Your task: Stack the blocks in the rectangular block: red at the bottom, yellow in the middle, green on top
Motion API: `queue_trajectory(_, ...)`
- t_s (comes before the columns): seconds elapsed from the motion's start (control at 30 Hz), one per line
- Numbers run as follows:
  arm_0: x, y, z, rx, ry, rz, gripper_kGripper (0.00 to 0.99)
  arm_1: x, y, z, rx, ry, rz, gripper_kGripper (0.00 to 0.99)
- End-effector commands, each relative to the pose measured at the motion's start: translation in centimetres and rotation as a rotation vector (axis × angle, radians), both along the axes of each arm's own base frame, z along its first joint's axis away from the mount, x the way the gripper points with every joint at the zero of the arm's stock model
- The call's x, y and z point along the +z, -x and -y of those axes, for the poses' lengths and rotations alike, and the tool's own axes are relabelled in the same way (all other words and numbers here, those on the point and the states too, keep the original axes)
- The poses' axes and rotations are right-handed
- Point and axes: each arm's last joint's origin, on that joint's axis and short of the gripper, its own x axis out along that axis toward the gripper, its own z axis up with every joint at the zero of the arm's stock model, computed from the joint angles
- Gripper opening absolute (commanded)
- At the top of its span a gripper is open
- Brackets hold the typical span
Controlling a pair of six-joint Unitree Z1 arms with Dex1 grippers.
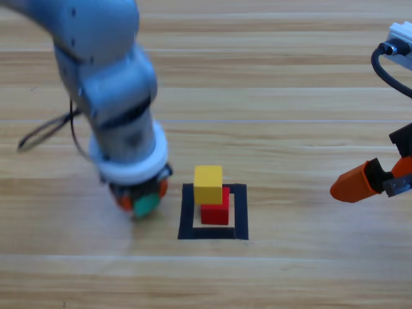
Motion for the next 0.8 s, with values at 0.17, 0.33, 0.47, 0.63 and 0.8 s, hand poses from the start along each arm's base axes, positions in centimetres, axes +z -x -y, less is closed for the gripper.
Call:
queue_trajectory(0.17,8.4,-3.7,-1.4,-0.331,-0.014,0.063,0.063,-1.7,0.0,-0.6,0.026,0.042,-0.022,0.99)
queue_trajectory(0.33,10.6,-3.8,-1.3,-0.502,-0.013,0.081,0.063,-1.6,0.0,-0.6,0.023,0.044,-0.017,0.99)
queue_trajectory(0.47,10.6,-3.6,-0.7,-0.583,-0.003,0.077,0.063,-1.6,0.0,-0.6,0.021,0.044,-0.016,0.99)
queue_trajectory(0.63,10.3,-2.7,1.0,-0.716,0.016,0.065,0.063,-1.6,0.0,-0.6,0.021,0.043,-0.018,0.99)
queue_trajectory(0.8,9.7,-2.1,3.6,-0.819,-0.001,0.036,0.063,-1.7,0.0,-0.6,0.021,0.047,-0.021,0.99)
